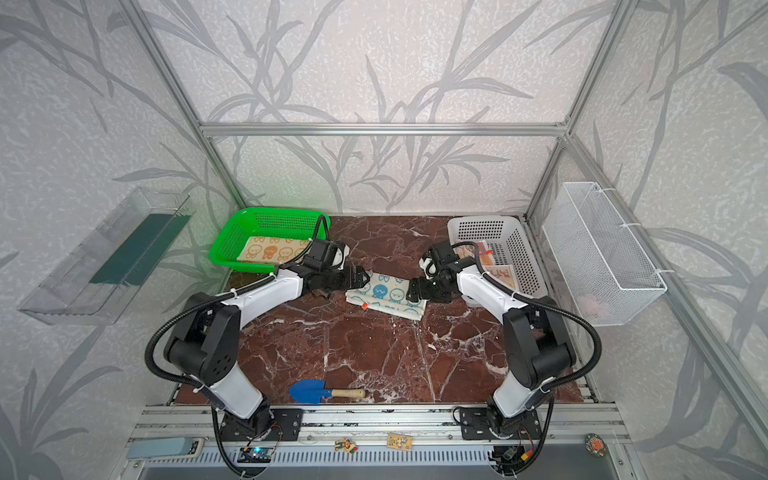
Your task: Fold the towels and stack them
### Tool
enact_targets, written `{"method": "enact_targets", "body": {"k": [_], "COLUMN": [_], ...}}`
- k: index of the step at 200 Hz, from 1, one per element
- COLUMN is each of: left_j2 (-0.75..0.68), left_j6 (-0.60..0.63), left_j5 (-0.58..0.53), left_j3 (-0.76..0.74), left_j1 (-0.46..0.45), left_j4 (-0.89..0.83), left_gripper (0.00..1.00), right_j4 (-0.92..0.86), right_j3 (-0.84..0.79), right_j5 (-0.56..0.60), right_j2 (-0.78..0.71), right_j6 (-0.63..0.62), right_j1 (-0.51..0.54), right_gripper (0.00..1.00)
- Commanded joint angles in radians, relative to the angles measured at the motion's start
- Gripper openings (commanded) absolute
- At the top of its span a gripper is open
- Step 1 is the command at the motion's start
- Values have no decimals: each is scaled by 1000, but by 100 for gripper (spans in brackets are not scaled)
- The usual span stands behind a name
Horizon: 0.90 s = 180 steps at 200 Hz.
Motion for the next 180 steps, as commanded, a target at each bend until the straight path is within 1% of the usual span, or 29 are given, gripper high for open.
{"method": "enact_targets", "body": {"k": [1,11,27,39,61,80,86,117,137,155,180], "left_j2": [6,32,73,109,153,157,156,143,130,118,94], "left_j6": [-108,-163,-272,-322,-359,-354,-350,-316,-296,-289,-285], "left_j5": [59,101,148,176,194,189,186,166,151,138,116], "left_j3": [30,22,-21,-42,-73,-108,-125,-202,-238,-257,-249], "left_j1": [5,6,5,3,1,-5,-5,-5,-5,-5,-41], "left_j4": [55,109,244,324,394,395,393,370,355,343,322], "left_gripper": [99,99,99,99,99,99,99,99,99,99,99], "right_j4": [104,164,262,341,424,448,441,409,352,309,218], "right_j3": [-38,-67,-111,-146,-180,-209,-216,-262,-271,-266,-211], "right_j5": [-129,-167,-227,-263,-312,-329,-322,-289,-226,-179,-81], "right_j2": [-18,-15,3,19,63,75,105,142,165,192,214], "right_j6": [71,111,174,219,268,279,276,247,210,182,117], "right_j1": [6,8,8,8,8,8,7,7,-1,-29,-53], "right_gripper": [96,100,99,99,99,99,99,99,99,99,99]}}
